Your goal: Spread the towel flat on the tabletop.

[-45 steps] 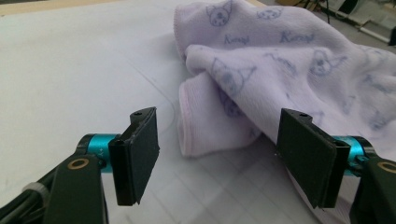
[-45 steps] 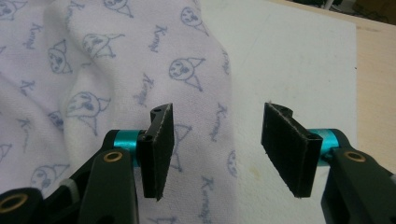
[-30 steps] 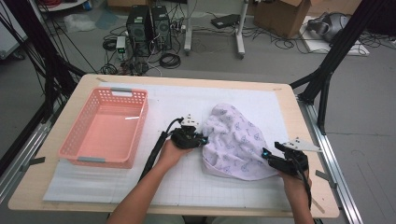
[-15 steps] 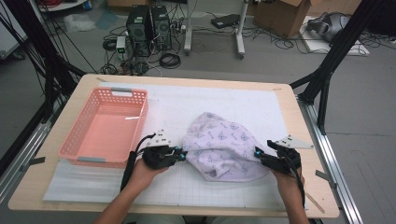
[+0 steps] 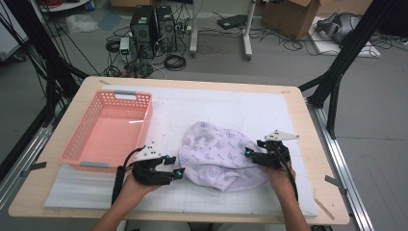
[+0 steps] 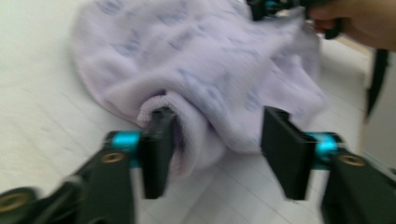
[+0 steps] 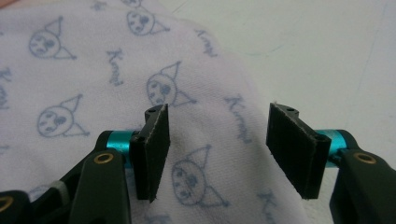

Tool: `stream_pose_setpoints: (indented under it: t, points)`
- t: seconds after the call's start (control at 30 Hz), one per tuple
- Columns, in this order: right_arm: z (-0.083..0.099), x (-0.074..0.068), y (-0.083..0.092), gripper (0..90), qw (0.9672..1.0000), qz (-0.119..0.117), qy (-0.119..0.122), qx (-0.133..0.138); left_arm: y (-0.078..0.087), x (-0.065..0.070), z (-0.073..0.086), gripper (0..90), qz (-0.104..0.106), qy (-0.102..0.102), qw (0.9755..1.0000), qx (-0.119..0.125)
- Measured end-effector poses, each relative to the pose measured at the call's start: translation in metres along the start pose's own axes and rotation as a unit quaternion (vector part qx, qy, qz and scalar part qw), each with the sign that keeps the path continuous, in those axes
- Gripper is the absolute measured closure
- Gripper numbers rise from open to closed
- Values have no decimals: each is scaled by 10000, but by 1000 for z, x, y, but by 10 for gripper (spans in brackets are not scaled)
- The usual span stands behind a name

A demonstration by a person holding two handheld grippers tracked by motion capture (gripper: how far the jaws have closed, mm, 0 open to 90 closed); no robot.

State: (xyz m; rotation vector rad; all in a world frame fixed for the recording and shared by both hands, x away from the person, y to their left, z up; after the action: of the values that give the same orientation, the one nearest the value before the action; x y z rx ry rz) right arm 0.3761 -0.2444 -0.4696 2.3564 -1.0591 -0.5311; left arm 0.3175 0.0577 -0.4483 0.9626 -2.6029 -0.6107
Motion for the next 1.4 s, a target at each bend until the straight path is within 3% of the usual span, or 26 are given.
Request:
stream_pose_setpoints:
  t: [0.2,0.3,0.37,0.47,0.53,0.73,0.87,1.0,1.07,1.13,1.2,1.3,1.4]
  points:
    - [-16,18,12,363,9998,5,-184,53,-13,-21,-40,336,-137,132,9993,310]
    - [-23,23,12,363,9999,62,-80,-97,-25,-35,-53,320,-403,137,9981,450]
    - [-24,25,14,360,9999,95,-128,-59,-36,-40,-57,320,-449,160,9978,469]
    - [-20,27,19,359,9998,20,-185,1,-56,-47,-63,327,-508,88,9981,329]
    - [-13,27,19,359,9997,-56,-209,-67,-71,-55,-69,336,-521,257,9980,268]
    - [7,25,4,334,9979,-344,-227,-492,-120,-69,-63,327,-604,402,9967,-357]
    - [9,27,-2,328,9971,-437,-292,-559,-143,-69,-56,309,-676,476,9936,-765]
    - [12,26,-7,367,9953,-613,-310,-682,-155,-61,-49,328,-521,451,9930,-962]
    - [14,23,-11,500,9932,-812,-314,-769,-157,-56,-47,404,-335,408,9936,-997]
    - [12,19,-10,678,9917,-978,-261,-788,-155,-49,-47,642,-97,349,9940,-1035]
    - [8,20,-8,791,9930,-863,-84,-805,-151,-48,-50,832,-213,101,9946,-1007]
    - [-5,27,-4,814,9955,-522,171,-777,-138,-54,-60,847,-385,175,9968,-684]
    - [-23,37,1,824,9973,-149,338,-635,-119,-65,-72,850,-575,295,9973,-337]
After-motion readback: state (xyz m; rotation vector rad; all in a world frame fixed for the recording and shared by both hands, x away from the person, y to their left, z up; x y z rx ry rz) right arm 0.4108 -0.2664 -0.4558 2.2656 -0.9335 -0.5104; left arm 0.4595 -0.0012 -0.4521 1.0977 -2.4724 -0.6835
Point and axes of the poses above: each handheld gripper's, and its own axes: y roughly backward along the jaws, z roughly out of its underside, x roughly to its right, the point moved 8 cm from there along -y, roughly forward along the jaws, and after that the axes turned 7 degrees about -z, right-handed, at the moved point
